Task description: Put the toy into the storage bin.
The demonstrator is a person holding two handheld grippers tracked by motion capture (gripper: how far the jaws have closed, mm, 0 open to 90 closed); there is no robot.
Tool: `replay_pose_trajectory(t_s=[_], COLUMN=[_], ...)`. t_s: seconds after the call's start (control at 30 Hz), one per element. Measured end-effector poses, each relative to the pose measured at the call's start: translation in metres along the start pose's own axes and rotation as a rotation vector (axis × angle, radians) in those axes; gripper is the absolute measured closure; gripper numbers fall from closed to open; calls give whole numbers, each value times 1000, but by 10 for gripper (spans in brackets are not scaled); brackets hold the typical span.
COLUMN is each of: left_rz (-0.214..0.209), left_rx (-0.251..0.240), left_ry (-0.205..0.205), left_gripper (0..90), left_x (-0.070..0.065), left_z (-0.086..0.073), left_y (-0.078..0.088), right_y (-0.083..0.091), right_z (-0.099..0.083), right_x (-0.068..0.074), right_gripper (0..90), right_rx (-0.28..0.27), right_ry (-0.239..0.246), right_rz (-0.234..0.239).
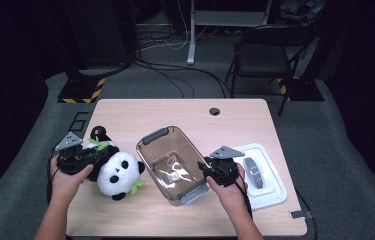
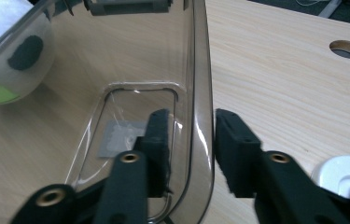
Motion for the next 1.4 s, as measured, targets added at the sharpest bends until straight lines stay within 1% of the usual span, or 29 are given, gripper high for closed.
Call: replay_pose_trajectory(t_s=[0.07, 0.13, 0.3, 0.4, 0.43, 0.5, 0.6, 0.67, 0.77, 0.83, 0.87, 0.97, 1.0, 1.07, 1.23, 1.33, 1.37, 1.4], left_rz=[-3, -2, 0, -5, -6, -5, -11, -9, -16, -15, -16, -20, -17, -21, -20, -16, -13, -14], left_rx=[-2, -3, -9, -19, -16, -28, -24, -26, -12, -21, -22, -20, -31, -28, -30, -29, -37, -30], left_ry=[10, 11, 1, -6, -7, -8, -13, -16, -18, -5, -4, -4, 1, 2, 2, 1, 4, 0], left_gripper=[728, 728, 728, 728, 728, 728, 727, 727, 727, 727, 727, 728, 727, 727, 728, 727, 727, 727], left_x=[1, 2, 0, -2, -2, -4, -5, -6, -5, -4, -4, -3, -3, -2, -1, 0, 1, 1], left_z=[1, 3, 9, 14, 16, 19, 22, 23, 23, 24, 24, 26, 27, 28, 30, 31, 31, 32], left_y=[3, 6, 12, 17, 19, 21, 23, 22, 22, 21, 21, 23, 23, 25, 29, 33, 34, 36], right_y=[2, 5, 8, 7, 6, 5, 3, 0, -3, -5, -6, -9, -10, -12, -17, -19, -19, -20], right_z=[1, 1, -2, -3, -4, -5, -4, -5, -5, -4, -4, -2, -1, 0, 2, 3, 3, 4], right_x=[0, -2, -6, -5, -5, -5, -3, 0, 2, 3, 3, 4, 5, 6, 10, 13, 14, 15], right_gripper=[604, 599, 602, 618, 633, 657, 701, 718, 742, 754, 759, 773, 776, 779, 781, 780, 777, 768], right_rx=[-7, -12, -12, -5, -4, -1, 0, 7, 12, 12, 14, 17, 17, 18, 2, -2, -3, -6], right_ry=[-1, 0, -13, -8, -10, -12, -15, -9, -7, -16, -23, -20, -22, -28, -45, -46, -48, -46], right_rz=[0, -1, -1, -3, -2, -2, -2, -14, -37, -42, -45, -58, -61, -66, -67, -68, -62, -53])
Point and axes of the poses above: each handheld gripper's, and its own axes: y roughly backward along the jaws, z roughly out of its top, x roughly to its left, the point moved 5 cm from there along -y, roughly forward along the jaws, and after that the axes turned 1 degree about x, right-handed, at the moved point
